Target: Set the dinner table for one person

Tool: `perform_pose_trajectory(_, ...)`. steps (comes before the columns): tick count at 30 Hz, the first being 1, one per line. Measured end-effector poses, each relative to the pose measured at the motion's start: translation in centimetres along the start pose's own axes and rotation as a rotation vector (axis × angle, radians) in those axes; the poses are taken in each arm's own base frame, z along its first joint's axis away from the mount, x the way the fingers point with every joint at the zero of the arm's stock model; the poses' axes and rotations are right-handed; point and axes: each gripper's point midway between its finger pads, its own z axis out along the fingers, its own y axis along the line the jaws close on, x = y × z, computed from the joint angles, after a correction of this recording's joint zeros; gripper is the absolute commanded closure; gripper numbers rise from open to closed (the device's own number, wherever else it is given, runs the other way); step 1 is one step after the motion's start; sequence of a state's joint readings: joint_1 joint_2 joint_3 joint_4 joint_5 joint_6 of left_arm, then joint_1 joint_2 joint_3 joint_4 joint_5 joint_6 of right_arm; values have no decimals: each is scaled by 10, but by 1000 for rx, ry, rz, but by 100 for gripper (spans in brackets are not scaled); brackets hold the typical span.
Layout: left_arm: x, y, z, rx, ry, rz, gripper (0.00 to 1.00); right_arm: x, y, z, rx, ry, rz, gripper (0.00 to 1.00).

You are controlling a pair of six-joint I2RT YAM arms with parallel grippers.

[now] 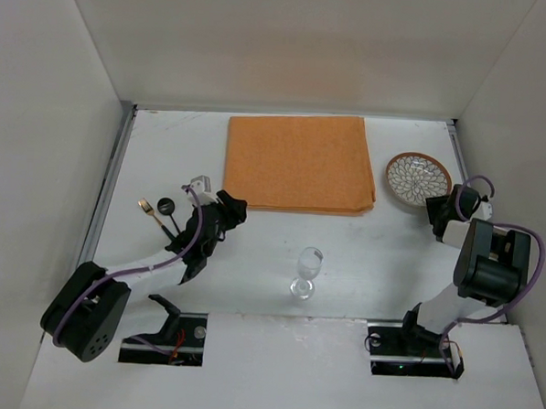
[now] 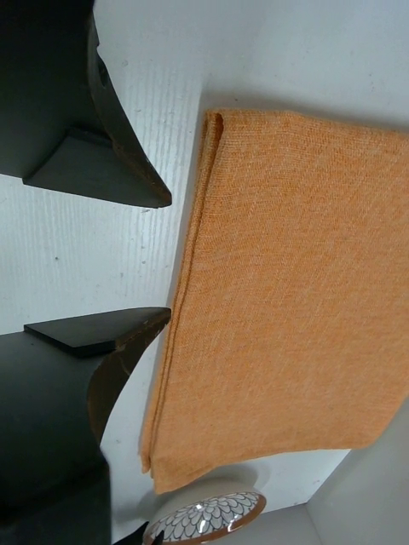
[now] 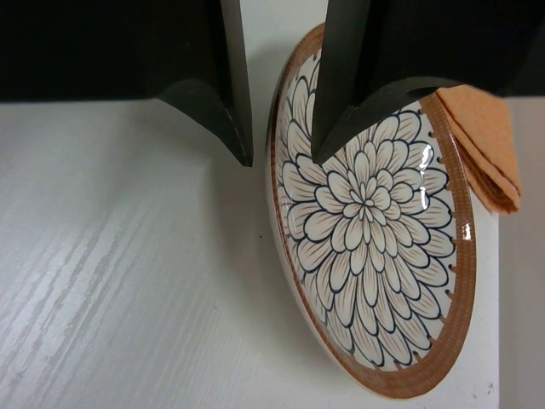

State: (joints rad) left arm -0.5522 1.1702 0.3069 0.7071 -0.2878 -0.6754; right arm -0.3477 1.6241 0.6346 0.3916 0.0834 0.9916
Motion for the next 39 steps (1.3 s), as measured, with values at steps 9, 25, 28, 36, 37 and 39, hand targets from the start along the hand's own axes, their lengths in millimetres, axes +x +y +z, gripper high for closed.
perform_pose_trajectory(9,-19,16,-5,-26,-57,-34,52,13,8,12,-22,79,73,74)
perform_pose_trajectory(25,-37,24,-10,-38,-112,-75,52,-1,0,-23,-66,85,214,100)
perform_pose_trajectory(28,-36,24,-10,-40,-110,-79,52,-9,33,-39,-168,60,193,100)
perform_pose_trajectory(36,-25,29,-7,-57,-77,-75,52,94,177,-79,-477,285,-38,100)
perform_pose_trajectory(37,-23,30,-7,-60,-72,-74,52,116,192,-85,-507,329,-72,100)
perform_pose_trajectory(39,-21,32,-6,-63,-63,-72,52,152,212,-93,-544,400,-132,100)
